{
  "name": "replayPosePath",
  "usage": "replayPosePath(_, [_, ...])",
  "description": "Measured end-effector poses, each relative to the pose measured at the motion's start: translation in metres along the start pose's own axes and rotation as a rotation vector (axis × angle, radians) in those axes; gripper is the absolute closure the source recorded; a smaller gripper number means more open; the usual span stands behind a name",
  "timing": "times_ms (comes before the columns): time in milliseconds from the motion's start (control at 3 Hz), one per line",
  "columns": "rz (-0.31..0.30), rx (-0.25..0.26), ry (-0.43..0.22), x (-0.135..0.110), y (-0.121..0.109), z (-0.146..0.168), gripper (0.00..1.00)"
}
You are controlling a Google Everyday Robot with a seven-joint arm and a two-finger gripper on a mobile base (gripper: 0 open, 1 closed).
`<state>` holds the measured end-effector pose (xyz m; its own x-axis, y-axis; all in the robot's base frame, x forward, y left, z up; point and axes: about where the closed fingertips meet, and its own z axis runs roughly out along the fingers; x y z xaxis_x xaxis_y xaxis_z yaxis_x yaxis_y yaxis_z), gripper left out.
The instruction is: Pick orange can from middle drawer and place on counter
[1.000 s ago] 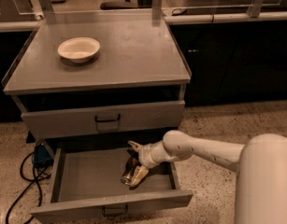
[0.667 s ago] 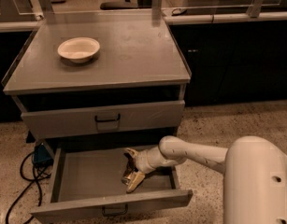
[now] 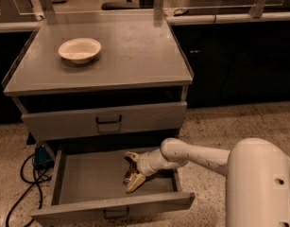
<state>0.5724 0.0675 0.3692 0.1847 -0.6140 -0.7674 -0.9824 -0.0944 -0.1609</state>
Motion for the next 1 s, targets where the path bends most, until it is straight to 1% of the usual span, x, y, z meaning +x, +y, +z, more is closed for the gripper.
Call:
replayPosePath(667, [0.000, 0.000, 0.000, 0.000, 0.000, 0.000, 0.66])
replayPosePath(1000, [-0.026, 0.022, 0.040, -0.009, 0.003, -0.013, 0.89])
